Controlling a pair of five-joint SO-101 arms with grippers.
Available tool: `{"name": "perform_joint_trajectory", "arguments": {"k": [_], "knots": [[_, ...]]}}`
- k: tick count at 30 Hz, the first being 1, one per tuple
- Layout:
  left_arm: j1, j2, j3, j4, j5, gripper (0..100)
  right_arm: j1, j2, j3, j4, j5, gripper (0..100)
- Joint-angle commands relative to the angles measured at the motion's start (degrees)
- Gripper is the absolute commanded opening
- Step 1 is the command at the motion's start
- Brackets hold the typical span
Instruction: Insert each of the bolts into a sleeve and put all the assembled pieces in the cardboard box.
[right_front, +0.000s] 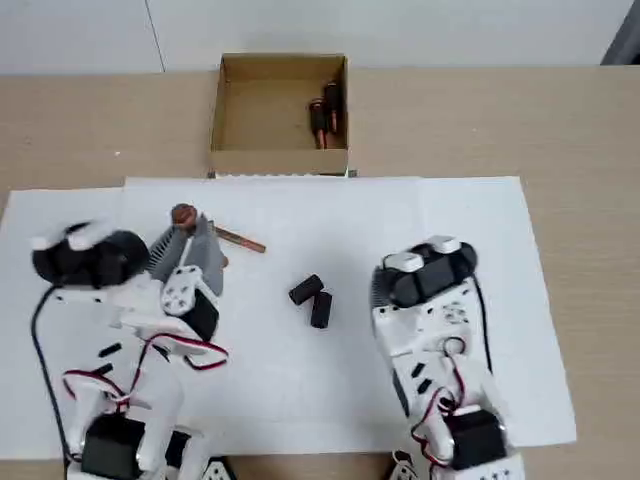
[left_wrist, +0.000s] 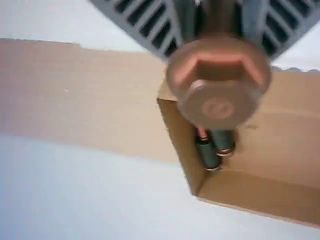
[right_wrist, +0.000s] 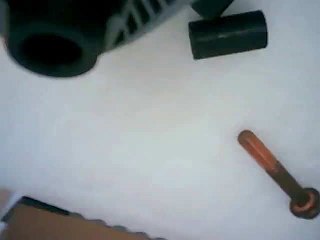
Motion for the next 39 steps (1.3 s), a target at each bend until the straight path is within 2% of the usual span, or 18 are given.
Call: {"name": "perform_joint_trajectory", "arguments": {"k": [1, 9, 13, 15, 23, 28, 39], "knots": [[4.5, -4.7, 2.7, -3.5, -0.4, 0, -4.4, -0.7, 2.7, -8.1, -0.4, 0.4], [10.0, -11.7, 10.5, -8.6, 0.4, 0, -15.5, -0.7, 7.8, -14.4, -0.4, 0.4], [10.2, -11.3, 10.8, -9.4, 7.6, 1, -18.8, -0.7, 8.4, -14.4, -0.3, 0.4], [10.6, -11.3, 11.4, -9.4, 9.7, 1, -19.4, -0.7, 8.4, -14.4, 1.1, 0.4], [15.3, -11.3, 13.6, -11.3, 9.9, 1, -21.3, -0.7, 8.0, -14.5, 7.8, 0.4], [15.5, -11.3, 16.0, -13.5, 9.8, 1, -21.9, -0.7, 7.9, -18.8, 8.3, 0.4], [15.4, -11.3, 17.5, -13.5, 9.6, 1, -21.9, -0.7, 5.5, -18.8, 8.4, 0.4]]}}
